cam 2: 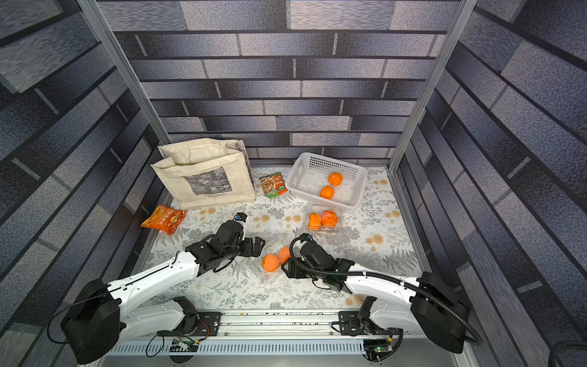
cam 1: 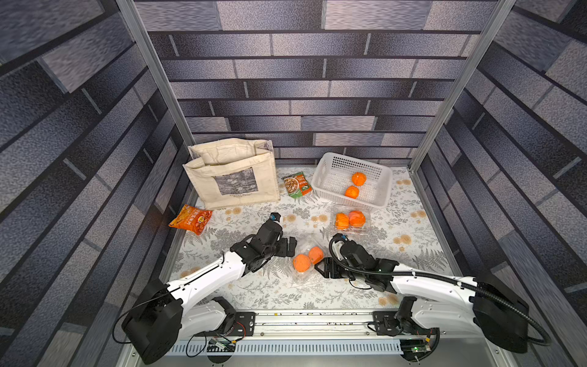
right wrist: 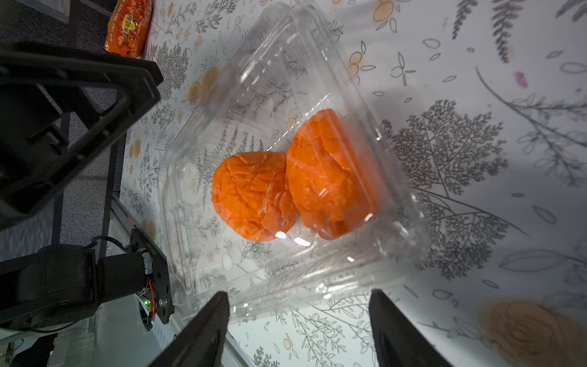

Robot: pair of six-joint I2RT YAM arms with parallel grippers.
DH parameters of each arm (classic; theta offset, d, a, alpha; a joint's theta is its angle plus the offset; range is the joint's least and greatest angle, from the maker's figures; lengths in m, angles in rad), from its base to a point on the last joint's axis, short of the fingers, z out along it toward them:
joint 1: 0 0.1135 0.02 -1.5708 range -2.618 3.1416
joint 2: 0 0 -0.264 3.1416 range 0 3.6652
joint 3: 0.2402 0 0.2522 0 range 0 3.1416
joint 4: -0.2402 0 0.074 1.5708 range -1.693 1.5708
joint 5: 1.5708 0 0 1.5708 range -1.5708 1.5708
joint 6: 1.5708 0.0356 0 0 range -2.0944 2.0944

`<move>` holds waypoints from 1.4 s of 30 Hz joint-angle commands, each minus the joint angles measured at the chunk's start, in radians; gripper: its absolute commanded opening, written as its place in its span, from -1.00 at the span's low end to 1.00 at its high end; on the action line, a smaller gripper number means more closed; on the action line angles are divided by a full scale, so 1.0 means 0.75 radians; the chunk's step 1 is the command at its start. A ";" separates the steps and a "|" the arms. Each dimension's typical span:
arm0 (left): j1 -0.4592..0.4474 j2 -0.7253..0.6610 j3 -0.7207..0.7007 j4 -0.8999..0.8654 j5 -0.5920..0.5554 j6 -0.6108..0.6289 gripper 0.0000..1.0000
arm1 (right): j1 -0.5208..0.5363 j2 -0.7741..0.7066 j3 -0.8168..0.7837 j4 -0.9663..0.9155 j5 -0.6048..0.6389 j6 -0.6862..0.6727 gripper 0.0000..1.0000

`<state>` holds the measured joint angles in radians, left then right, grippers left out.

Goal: Take oranges out of containers
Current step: Adjust the packing box at the center of the board.

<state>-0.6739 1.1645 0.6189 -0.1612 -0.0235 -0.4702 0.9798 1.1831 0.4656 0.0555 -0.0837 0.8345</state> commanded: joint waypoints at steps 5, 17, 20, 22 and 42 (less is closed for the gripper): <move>0.011 -0.014 0.030 -0.010 -0.006 0.032 1.00 | 0.010 0.127 0.157 0.170 0.004 -0.082 0.43; 0.062 -0.081 -0.009 -0.032 0.013 0.021 1.00 | -0.077 0.439 0.340 0.282 -0.068 -0.143 0.41; 0.077 -0.096 -0.027 -0.019 0.029 0.025 1.00 | -0.080 0.363 0.298 0.269 -0.033 -0.164 0.44; 0.090 -0.095 -0.035 -0.008 0.038 0.031 1.00 | -0.079 0.309 0.253 0.261 -0.003 -0.151 0.44; 0.185 0.002 -0.067 0.021 0.133 -0.055 1.00 | -0.076 0.442 -0.036 0.868 -0.070 0.084 -0.26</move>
<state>-0.5404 1.1557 0.5831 -0.1604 0.0563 -0.4824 0.9260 1.4685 0.4358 0.5987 -0.1215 0.8696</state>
